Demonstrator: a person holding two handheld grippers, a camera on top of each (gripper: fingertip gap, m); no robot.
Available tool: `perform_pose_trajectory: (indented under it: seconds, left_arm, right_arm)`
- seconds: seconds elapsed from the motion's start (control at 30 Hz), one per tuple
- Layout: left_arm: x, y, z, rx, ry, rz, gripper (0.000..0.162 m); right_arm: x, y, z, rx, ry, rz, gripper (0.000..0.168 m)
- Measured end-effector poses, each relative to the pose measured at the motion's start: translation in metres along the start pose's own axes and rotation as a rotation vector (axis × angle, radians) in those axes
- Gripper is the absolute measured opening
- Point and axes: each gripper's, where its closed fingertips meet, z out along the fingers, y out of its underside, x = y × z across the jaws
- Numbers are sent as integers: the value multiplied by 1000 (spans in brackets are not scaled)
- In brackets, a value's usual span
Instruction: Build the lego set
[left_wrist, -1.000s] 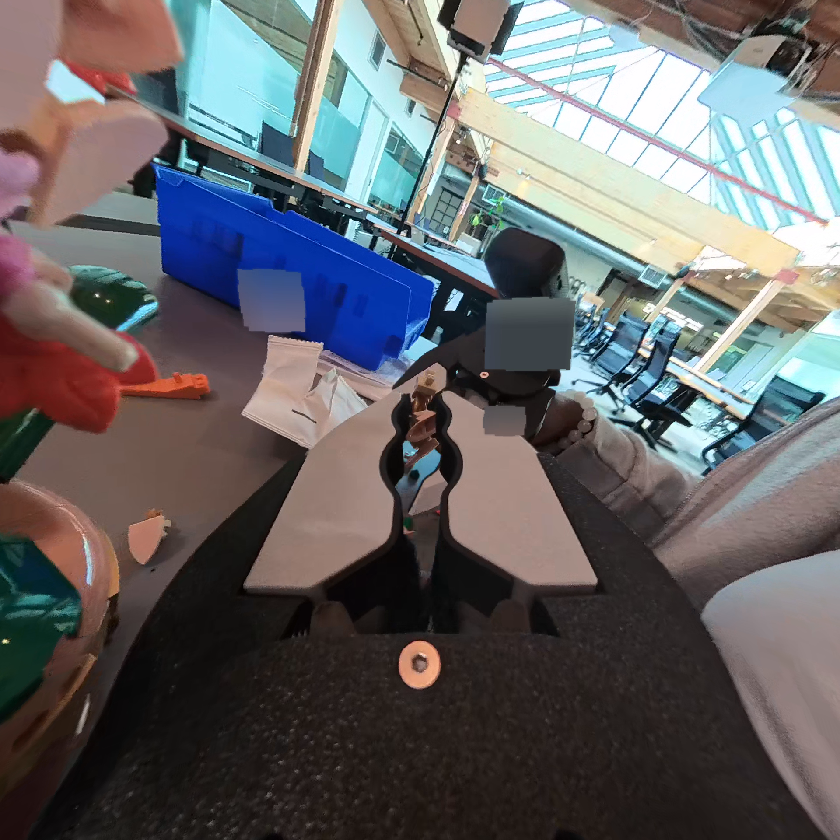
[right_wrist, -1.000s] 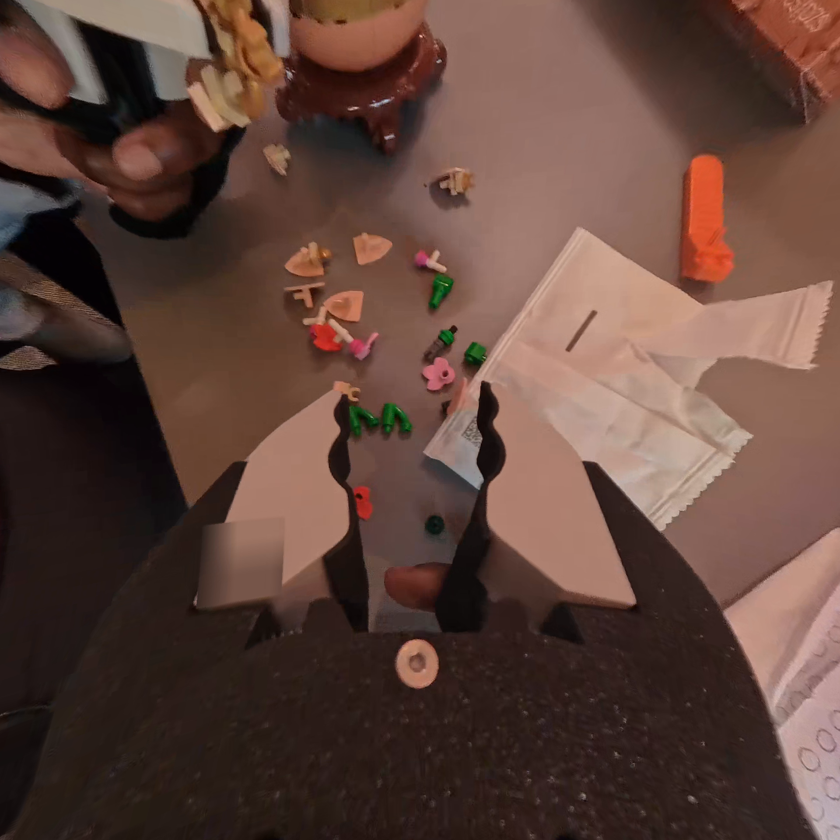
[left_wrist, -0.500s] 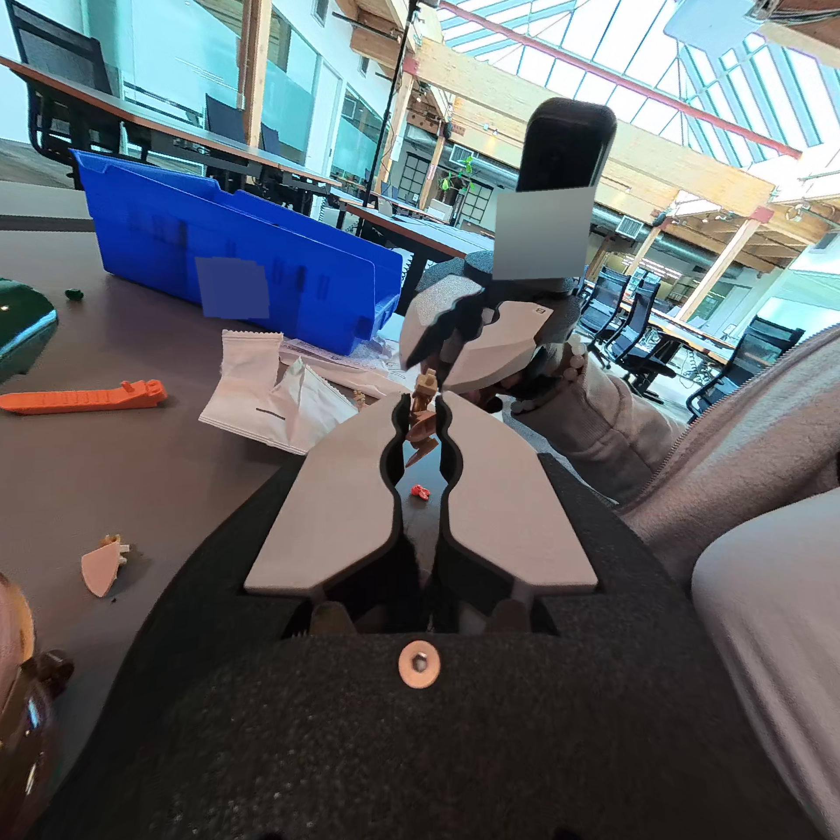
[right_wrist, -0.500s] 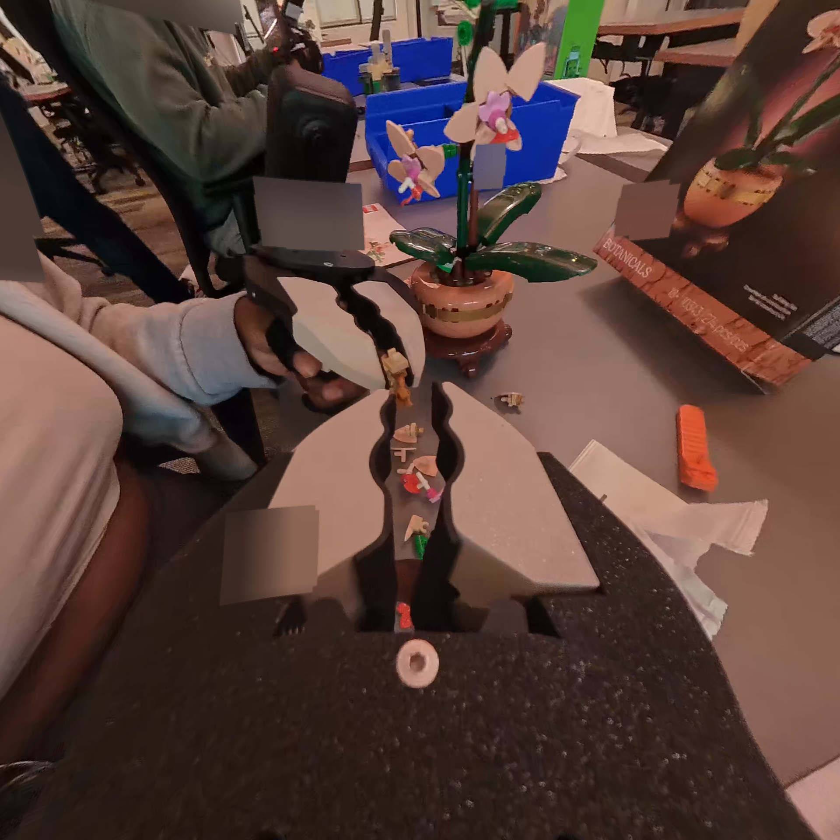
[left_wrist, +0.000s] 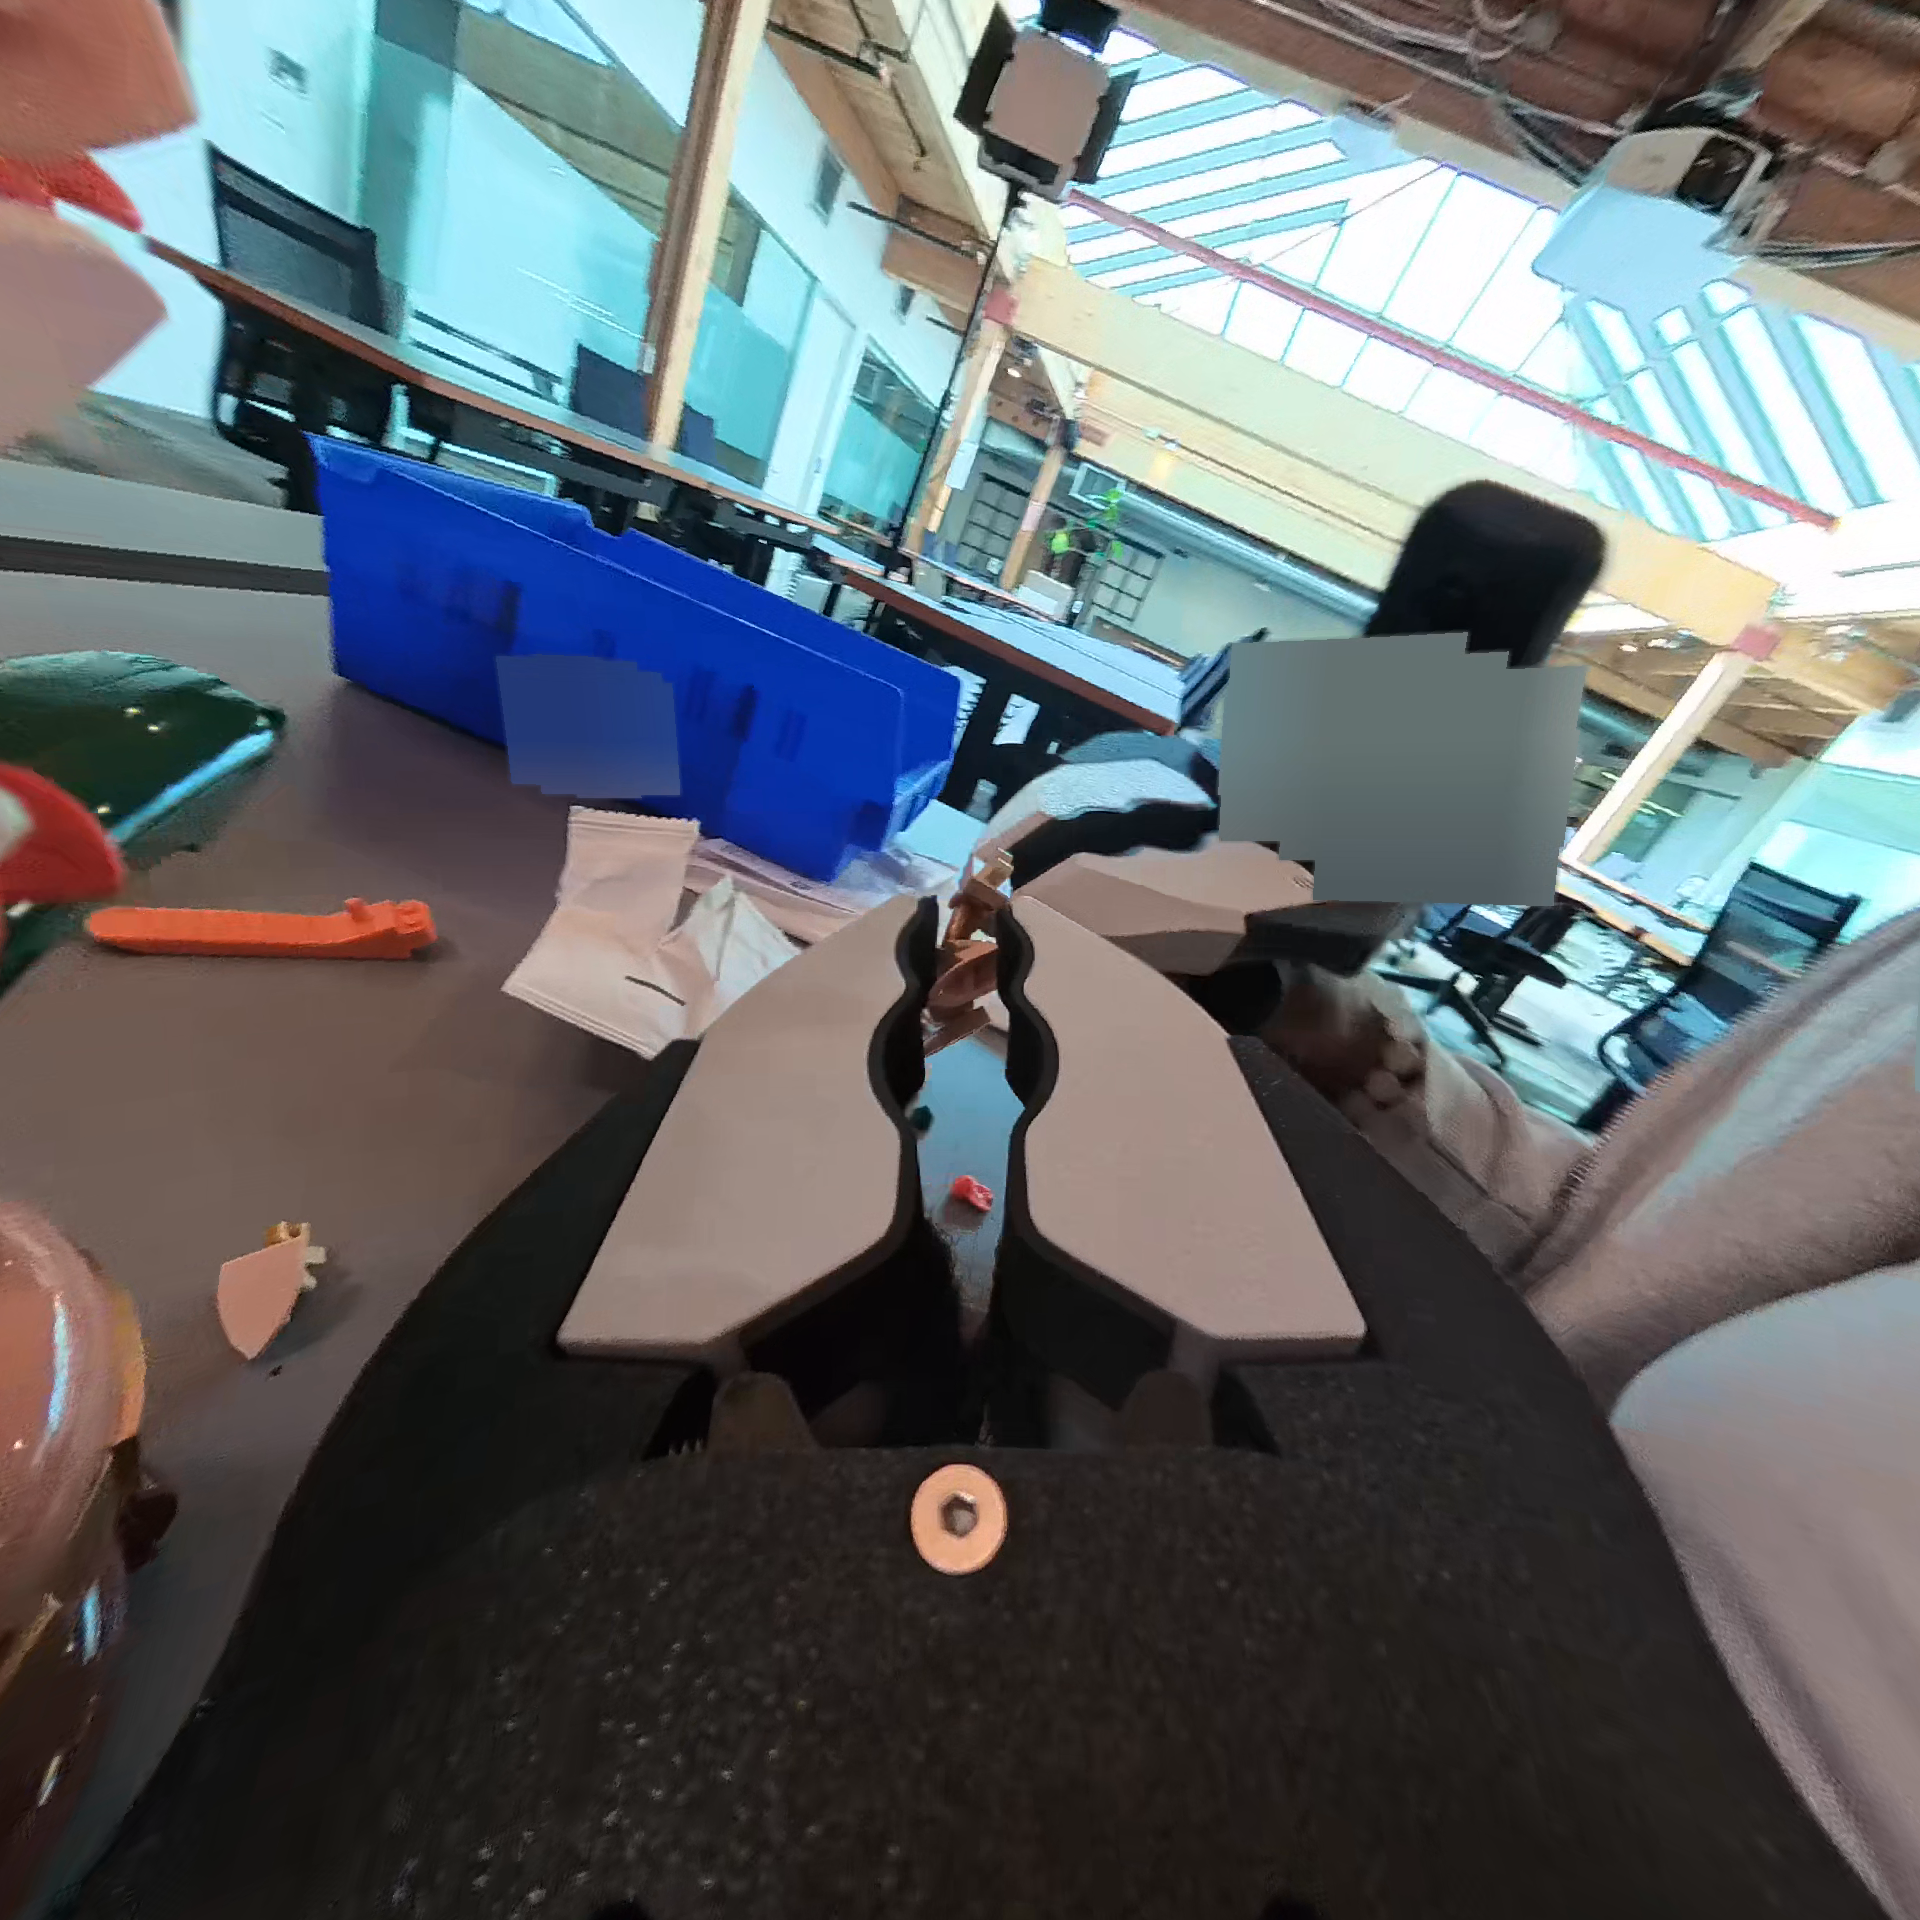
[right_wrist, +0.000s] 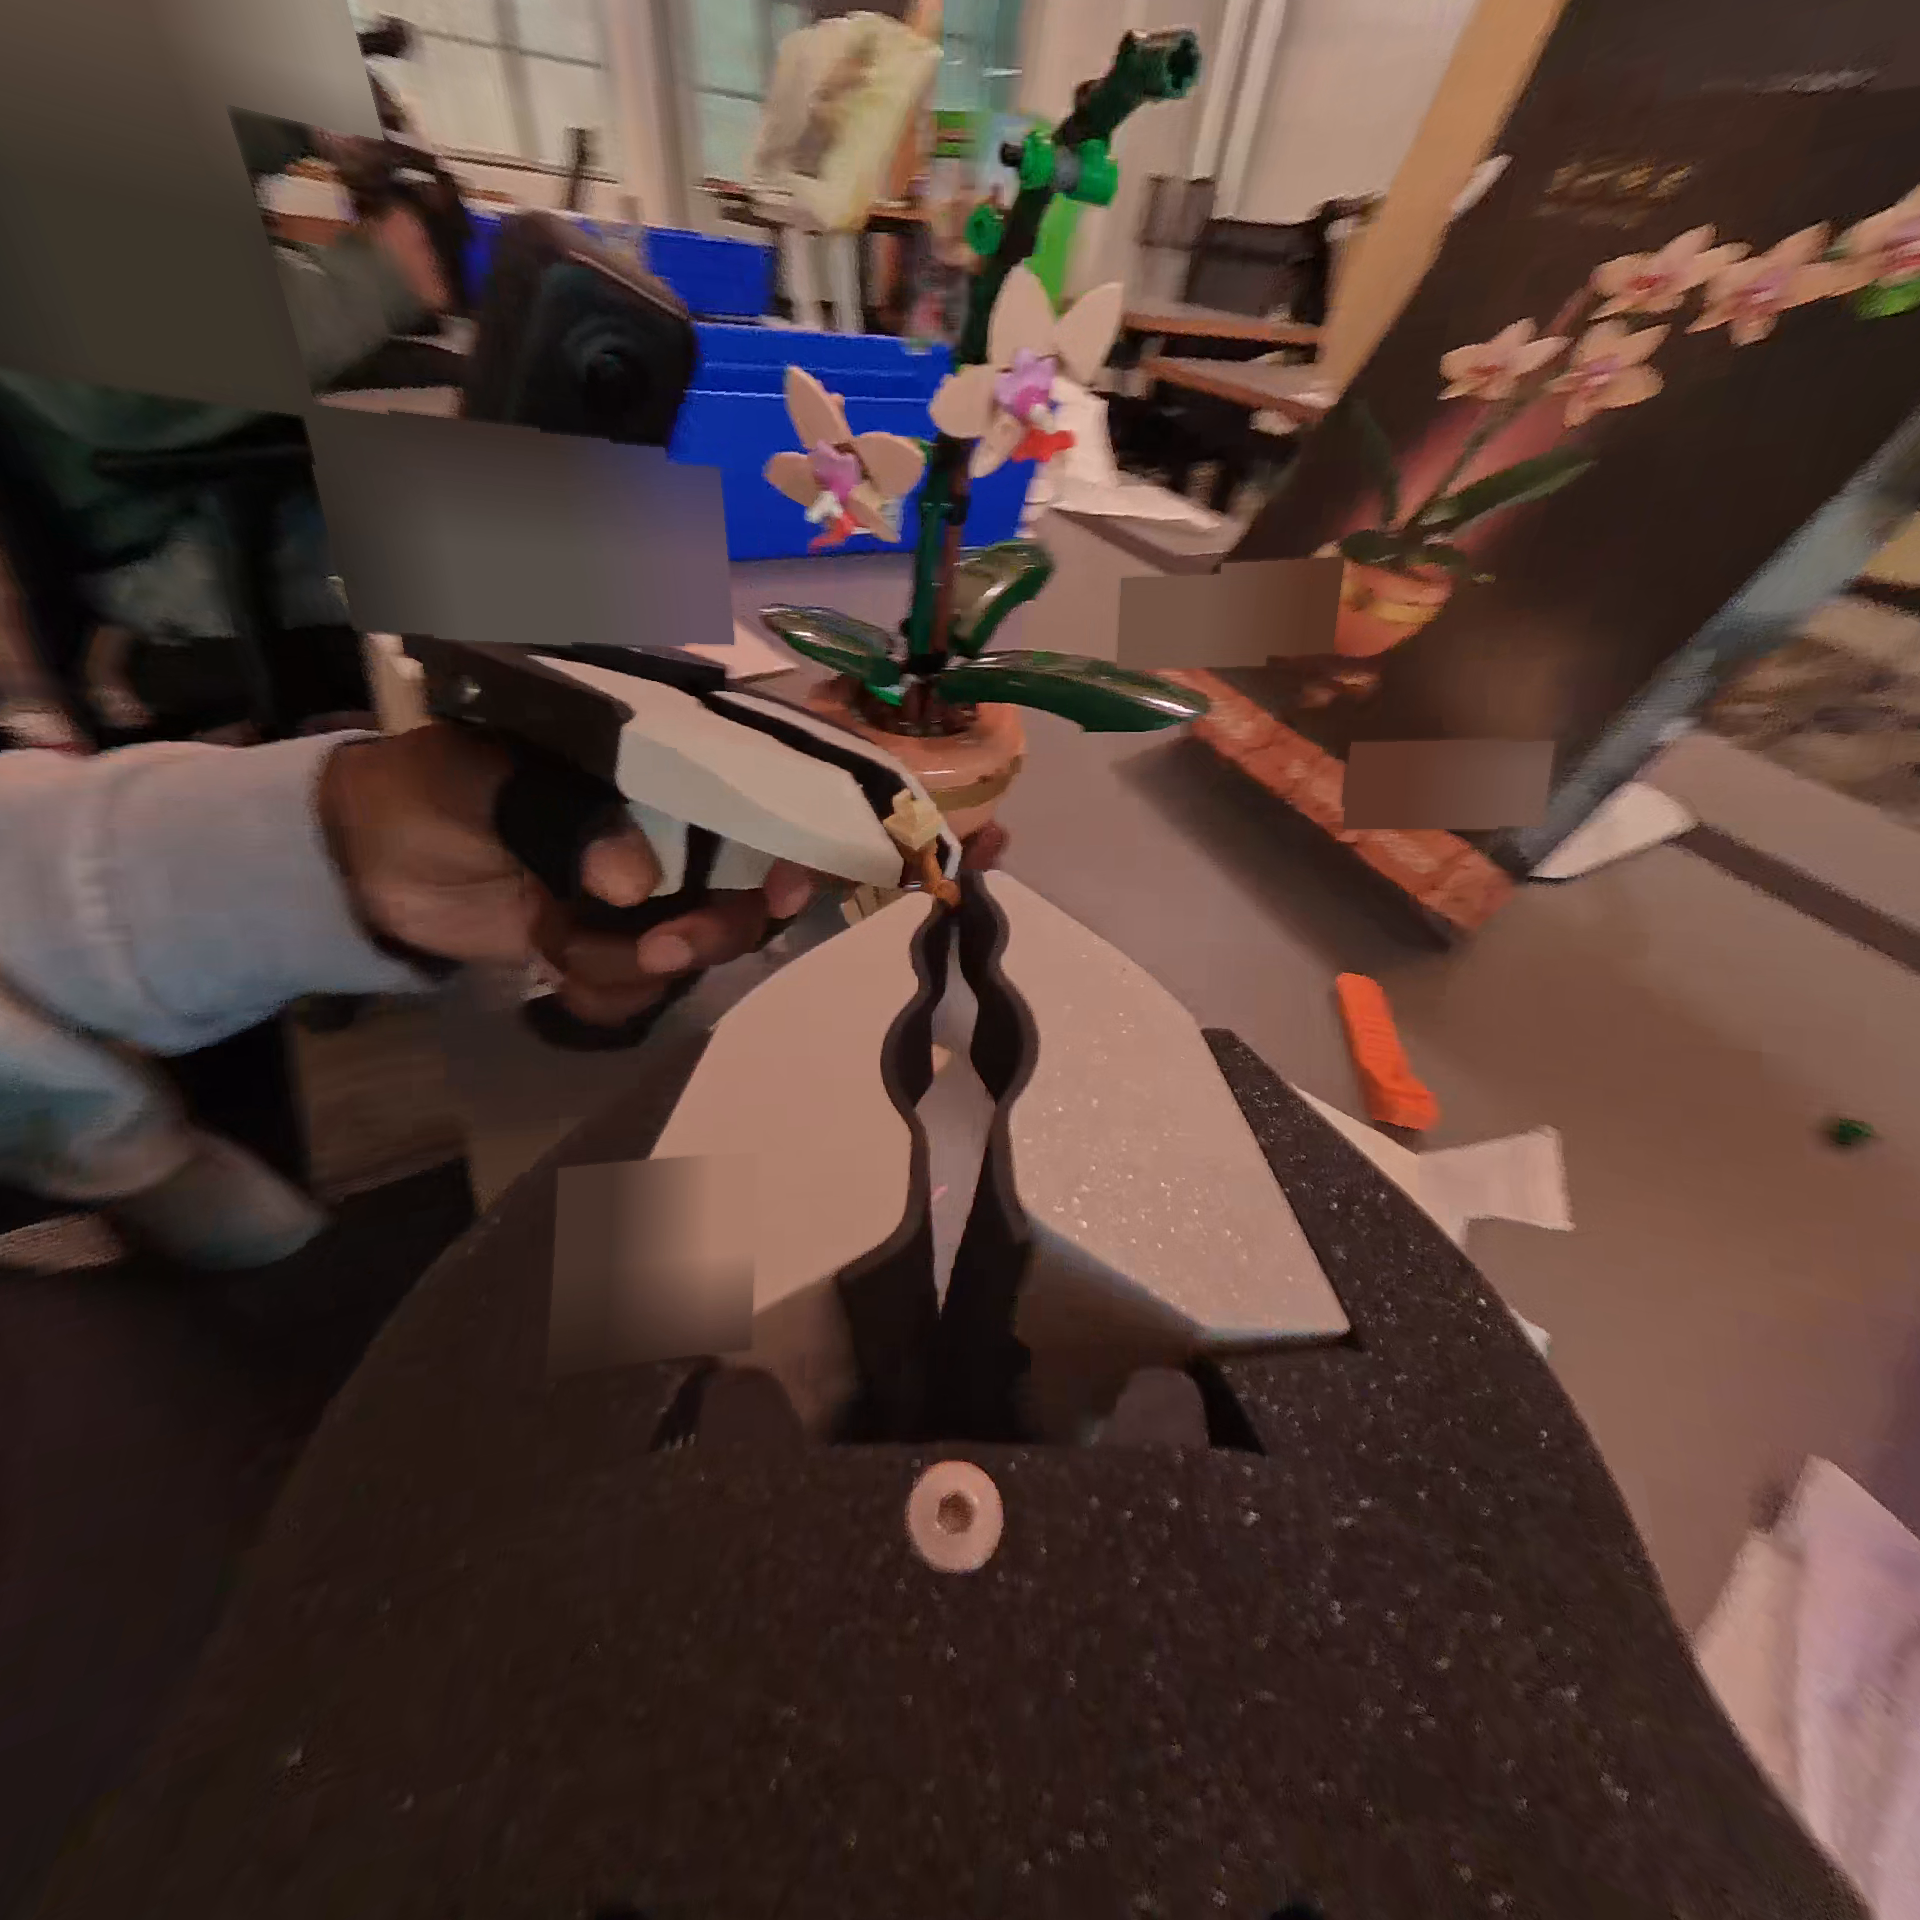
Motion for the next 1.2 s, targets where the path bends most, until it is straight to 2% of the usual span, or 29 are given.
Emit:
perform_pose_trajectory:
  seconds: [0.1, 0.2, 0.27, 0.3, 0.37, 0.5, 0.63, 0.7, 0.8, 0.97, 1.1, 1.2]
  left_arm:
    - [-3, 2, 3, 22, -68, -12, 10]
    - [-4, 10, 6, -43, -136, 88, 10]
    - [6, 13, 9, -73, -94, 152, 10]
    - [9, 13, 10, -71, -84, 154, 10]
    - [1, 11, 6, -68, -112, 171, 10]
    - [-7, 3, -2, -40, -71, 62, 9]
    - [-2, 14, 0, -122, -31, 100, 9]
    - [0, 23, 2, -185, -31, 172, 10]
    - [2, 33, 3, -275, -56, 346, 9]
    - [7, 40, 5, -353, -82, 635, 10]
    - [3, 44, 4, -397, -120, 738, 10]
    - [1, 46, 3, -411, -123, 766, 10]
  right_arm:
    - [6, 1, -1, -18, 205, -103, 2]
    - [10, 7, -4, -98, 373, -286, 2]
    - [17, 11, -8, -160, 469, -421, 0]
    - [19, 13, -8, -177, 467, -416, 0]
    - [17, 14, -8, -148, 388, -321, 0]
    - [15, 20, -11, -129, 285, -205, 0]
    - [-7, 11, -7, -56, 57, -167, 3]
    - [-6, 5, -8, -60, 8, -183, 20]
    - [-10, 6, -11, -119, -119, -209, 20]
    - [-18, 18, -12, -256, -365, -96, 19]
    - [-18, 29, -10, -340, -394, -206, 6]
    - [-18, 32, -8, -351, -372, -285, 4]
